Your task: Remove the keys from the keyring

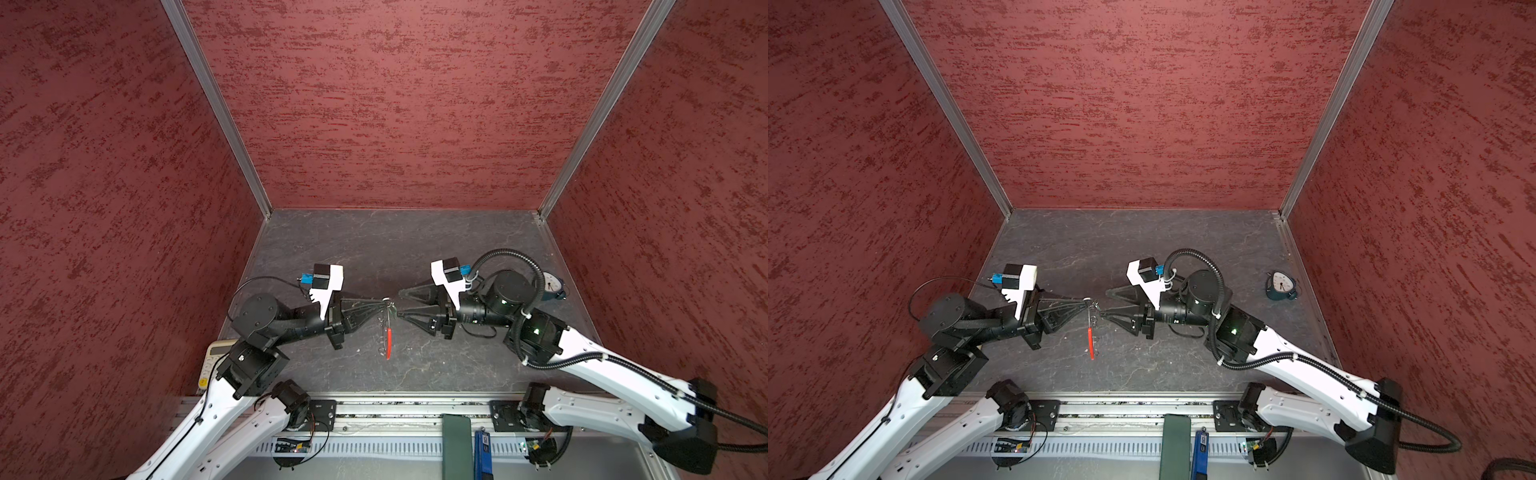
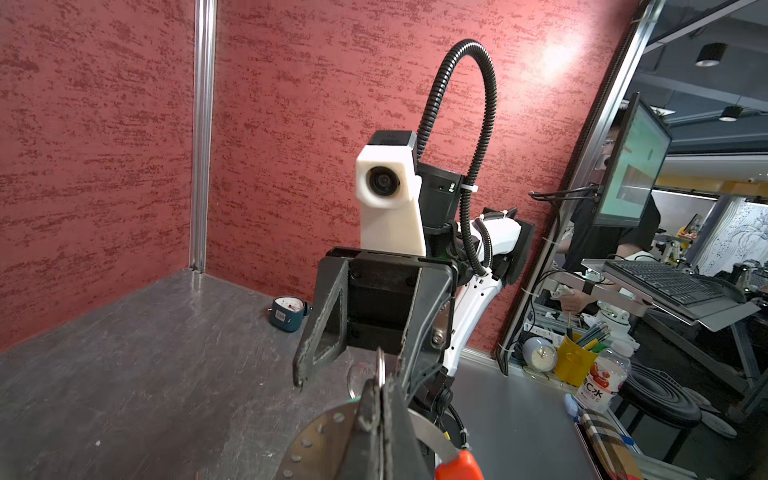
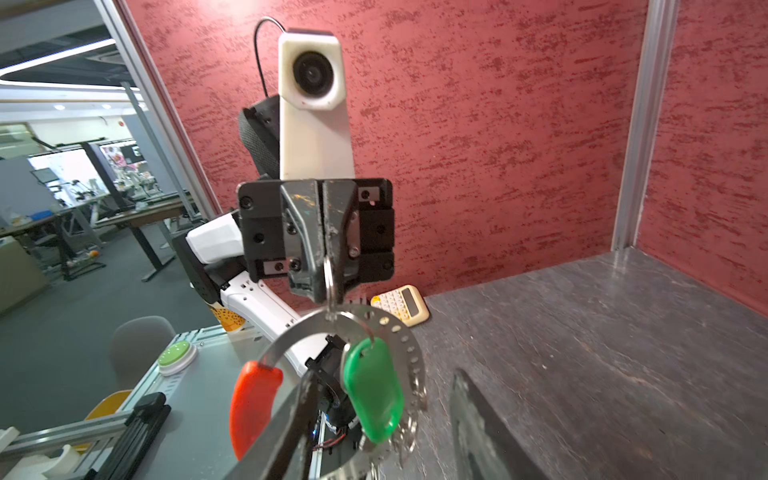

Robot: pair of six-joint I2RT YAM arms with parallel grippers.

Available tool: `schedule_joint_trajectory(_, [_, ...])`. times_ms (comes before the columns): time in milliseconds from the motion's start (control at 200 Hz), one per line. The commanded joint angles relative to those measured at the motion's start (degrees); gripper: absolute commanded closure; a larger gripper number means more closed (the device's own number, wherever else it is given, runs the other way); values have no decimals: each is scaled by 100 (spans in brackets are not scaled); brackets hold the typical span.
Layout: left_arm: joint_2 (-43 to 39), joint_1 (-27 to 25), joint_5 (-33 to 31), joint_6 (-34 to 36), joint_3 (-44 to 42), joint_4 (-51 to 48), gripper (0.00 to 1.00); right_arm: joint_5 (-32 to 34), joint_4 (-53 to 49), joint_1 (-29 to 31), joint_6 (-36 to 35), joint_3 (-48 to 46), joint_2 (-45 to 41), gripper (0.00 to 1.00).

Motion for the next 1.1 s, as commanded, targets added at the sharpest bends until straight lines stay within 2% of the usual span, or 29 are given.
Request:
schedule_joint_trajectory(0, [-14, -22, 16, -230, -77, 820, 100, -366, 778, 36, 217, -22, 14, 47])
schedule_joint_trajectory(135, [49, -28, 19, -293, -120, 980, 100, -443, 885, 76, 261, 20, 121, 47])
schedule_joint_trajectory(301, [57, -33, 17, -356, -157, 1156, 100, -125, 672, 140, 131, 126, 228, 52])
schedule_joint_trajectory(581, [88, -47, -57, -369, -201, 1181, 100, 173, 439, 256, -80, 285, 319, 73])
schedule_joint_trajectory(917, [-10, -47, -566, -429, -298, 1293, 100, 656, 48, 487, -441, 355, 309, 100])
schedule_joint_trajectory(1092, [85, -49, -553, -470, -304, 1391, 100, 727, -223, 627, -614, 455, 429, 100])
